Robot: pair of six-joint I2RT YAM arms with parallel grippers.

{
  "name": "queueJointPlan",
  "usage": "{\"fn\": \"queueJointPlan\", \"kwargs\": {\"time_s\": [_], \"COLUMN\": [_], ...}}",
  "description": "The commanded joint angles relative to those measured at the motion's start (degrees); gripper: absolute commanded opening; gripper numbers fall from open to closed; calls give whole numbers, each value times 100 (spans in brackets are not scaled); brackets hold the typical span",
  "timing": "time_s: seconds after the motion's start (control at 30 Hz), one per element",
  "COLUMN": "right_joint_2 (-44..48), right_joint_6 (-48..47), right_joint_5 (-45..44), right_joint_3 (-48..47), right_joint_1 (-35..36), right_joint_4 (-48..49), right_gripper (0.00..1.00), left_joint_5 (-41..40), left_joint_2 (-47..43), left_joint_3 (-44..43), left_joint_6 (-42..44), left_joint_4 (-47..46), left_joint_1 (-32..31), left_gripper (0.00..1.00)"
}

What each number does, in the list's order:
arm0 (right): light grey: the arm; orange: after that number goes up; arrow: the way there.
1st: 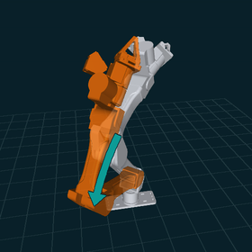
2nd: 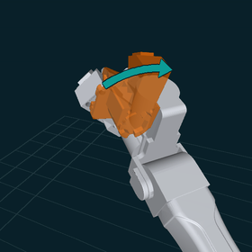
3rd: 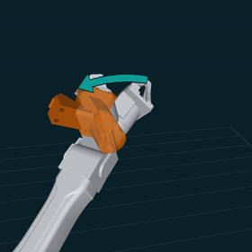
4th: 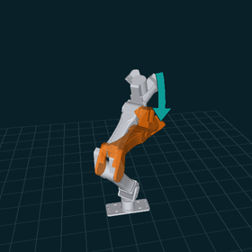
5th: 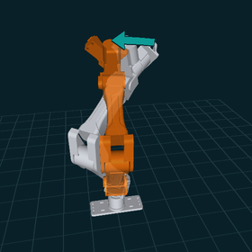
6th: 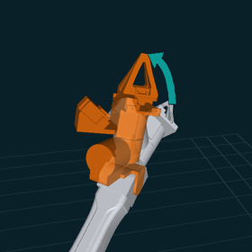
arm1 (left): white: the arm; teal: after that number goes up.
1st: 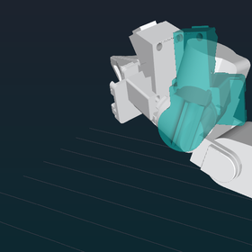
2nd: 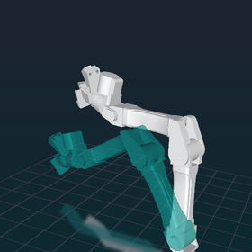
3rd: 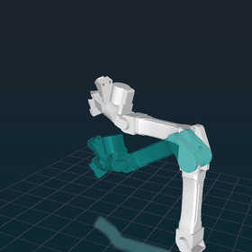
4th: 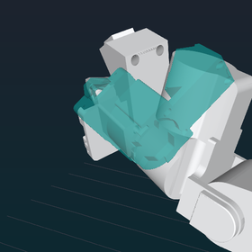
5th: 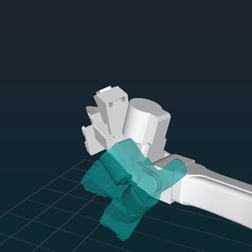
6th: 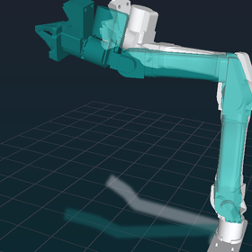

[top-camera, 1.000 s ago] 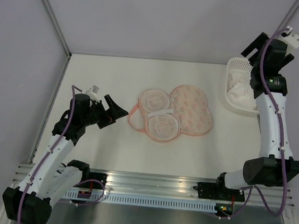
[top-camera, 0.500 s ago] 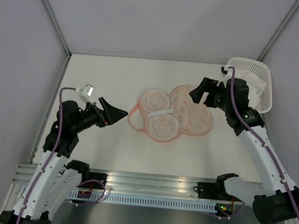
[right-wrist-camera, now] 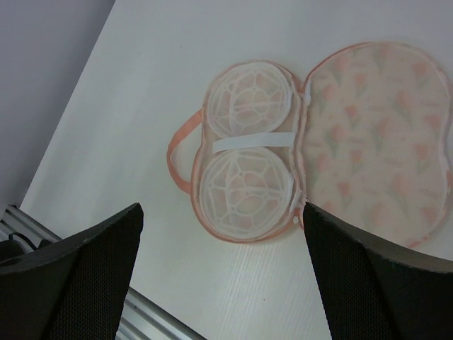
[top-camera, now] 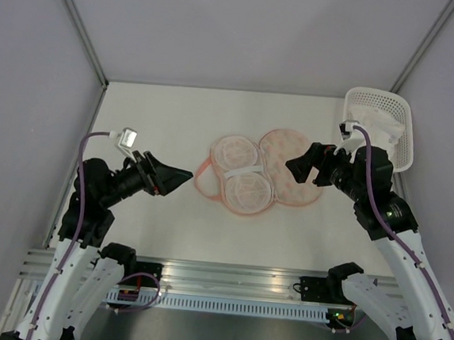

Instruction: Unzip the laundry bag and remove the bra

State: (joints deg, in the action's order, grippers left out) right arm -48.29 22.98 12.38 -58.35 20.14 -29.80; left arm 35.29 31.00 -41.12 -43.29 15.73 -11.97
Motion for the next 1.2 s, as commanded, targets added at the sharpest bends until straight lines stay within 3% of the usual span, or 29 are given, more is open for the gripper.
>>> {"fn": "queueJointPlan", "kwargs": {"time_s": [0.0, 0.83, 1.03, 1.17], "right_joint_2": [92, 31, -399, -803], "right_joint_6": [-118, -268, -145, 4], "right_joint_5": [-8, -227, -1551, -2133], "right_joint_3": [34, 78, 218, 464], "right_joint_1": [25, 25, 16, 16], "right_joint_4": [-78, 132, 62, 632], "right_gripper": [98, 98, 98, 98], "left_joint_5": [242, 400, 417, 435], "left_joint_2": [-7, 301, 178, 99], "left_joint_3": [-335, -537, -467, -361], "left_joint_6": [277, 189, 163, 198], "left_joint_4": [-298, -588, -571, -588], "left_joint_1": [28, 28, 28, 28], "left_gripper": [100, 100, 100, 100]}}
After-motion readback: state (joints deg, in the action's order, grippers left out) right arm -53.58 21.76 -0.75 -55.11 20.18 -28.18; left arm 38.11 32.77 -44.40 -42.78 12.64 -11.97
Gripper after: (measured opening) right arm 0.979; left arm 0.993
